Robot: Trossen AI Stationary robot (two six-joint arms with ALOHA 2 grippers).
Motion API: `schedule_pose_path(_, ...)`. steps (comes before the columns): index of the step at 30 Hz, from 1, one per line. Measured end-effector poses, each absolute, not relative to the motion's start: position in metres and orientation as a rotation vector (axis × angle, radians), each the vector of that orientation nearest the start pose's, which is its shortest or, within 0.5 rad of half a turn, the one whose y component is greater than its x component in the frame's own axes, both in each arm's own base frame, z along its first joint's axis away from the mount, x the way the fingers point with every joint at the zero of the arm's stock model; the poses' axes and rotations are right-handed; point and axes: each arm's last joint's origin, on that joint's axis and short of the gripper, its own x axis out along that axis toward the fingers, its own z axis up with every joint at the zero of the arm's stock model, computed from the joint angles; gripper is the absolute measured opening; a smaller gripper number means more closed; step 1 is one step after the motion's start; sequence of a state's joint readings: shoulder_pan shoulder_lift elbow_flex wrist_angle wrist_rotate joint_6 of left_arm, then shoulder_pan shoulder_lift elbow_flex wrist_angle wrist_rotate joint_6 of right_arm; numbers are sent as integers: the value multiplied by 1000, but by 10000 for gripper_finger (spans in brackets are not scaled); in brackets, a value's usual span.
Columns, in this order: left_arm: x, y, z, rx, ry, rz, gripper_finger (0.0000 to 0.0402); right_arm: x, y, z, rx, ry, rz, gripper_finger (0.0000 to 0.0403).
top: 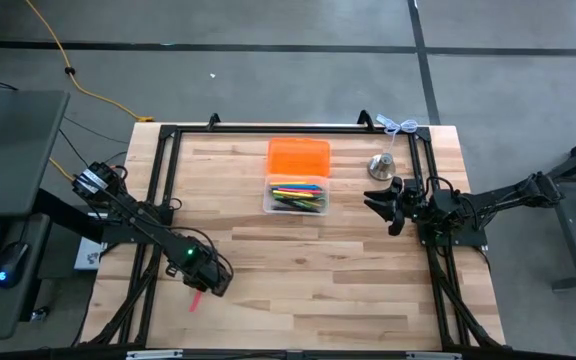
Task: Pick & place school supplies into a supply box
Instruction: Put the pink pen into the orange supply box
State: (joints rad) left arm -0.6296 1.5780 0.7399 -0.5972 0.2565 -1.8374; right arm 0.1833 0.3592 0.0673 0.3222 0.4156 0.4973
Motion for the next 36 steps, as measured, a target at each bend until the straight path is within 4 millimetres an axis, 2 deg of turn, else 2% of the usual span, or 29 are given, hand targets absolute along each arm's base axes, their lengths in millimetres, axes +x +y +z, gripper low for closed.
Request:
schedule_pose_path(12,195,-151,135,-1102,1574,730,36,119,10,186,504,-86,-220,140)
schedule_pose_path(31,218,-168,172,-1137,1547,619,37,119,10,186,504,-85,-215,140)
schedule_pose_path(36,228,-173,187,-1138,1463,570,34,119,10,186,504,-85,-214,140)
